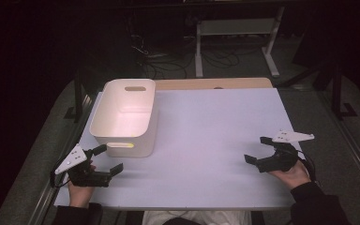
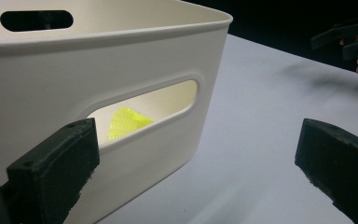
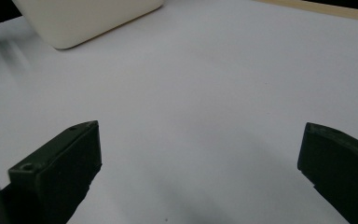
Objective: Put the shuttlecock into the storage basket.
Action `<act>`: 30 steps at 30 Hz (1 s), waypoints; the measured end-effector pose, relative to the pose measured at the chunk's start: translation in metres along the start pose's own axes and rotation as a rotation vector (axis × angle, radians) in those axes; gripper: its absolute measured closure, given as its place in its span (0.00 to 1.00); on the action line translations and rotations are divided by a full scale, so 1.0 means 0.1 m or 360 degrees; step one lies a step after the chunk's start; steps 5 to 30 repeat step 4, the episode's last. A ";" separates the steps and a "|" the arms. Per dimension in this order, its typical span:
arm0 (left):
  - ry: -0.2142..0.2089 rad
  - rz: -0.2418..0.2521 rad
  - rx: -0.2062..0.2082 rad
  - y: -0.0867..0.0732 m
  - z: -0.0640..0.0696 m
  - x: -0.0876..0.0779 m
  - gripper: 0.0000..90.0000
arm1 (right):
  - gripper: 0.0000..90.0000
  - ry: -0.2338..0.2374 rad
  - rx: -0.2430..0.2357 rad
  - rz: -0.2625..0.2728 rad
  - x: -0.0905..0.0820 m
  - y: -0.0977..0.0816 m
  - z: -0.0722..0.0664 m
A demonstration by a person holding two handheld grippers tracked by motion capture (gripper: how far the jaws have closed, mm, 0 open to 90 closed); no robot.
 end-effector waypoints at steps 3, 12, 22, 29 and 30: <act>-0.0005 0.0007 -0.0007 0.00 0.00 0.00 0.00 | 0.00 -0.0008 0.0036 -0.0011 0.02 -0.04 0.04; -0.0005 0.0007 -0.0007 0.00 0.00 0.00 0.00 | 0.00 -0.0017 0.0038 -0.0021 0.03 -0.04 0.05; -0.0005 0.0007 -0.0007 0.00 0.00 0.00 0.00 | 0.00 -0.0017 0.0038 -0.0021 0.03 -0.04 0.05; -0.0005 0.0007 -0.0007 0.00 0.00 0.00 0.00 | 0.00 -0.0017 0.0038 -0.0021 0.03 -0.04 0.05; -0.0005 0.0007 -0.0007 0.00 0.00 0.00 0.00 | 0.00 -0.0017 0.0038 -0.0021 0.03 -0.04 0.05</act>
Point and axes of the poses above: each handheld gripper's, and its own axes: x roughly forward along the jaws, y roughly out of its top, z roughly to its right, the point moved 2 cm from there along x, roughly forward along the jaws, and after that the axes turned 3 degrees about x, right-handed, at the moved point
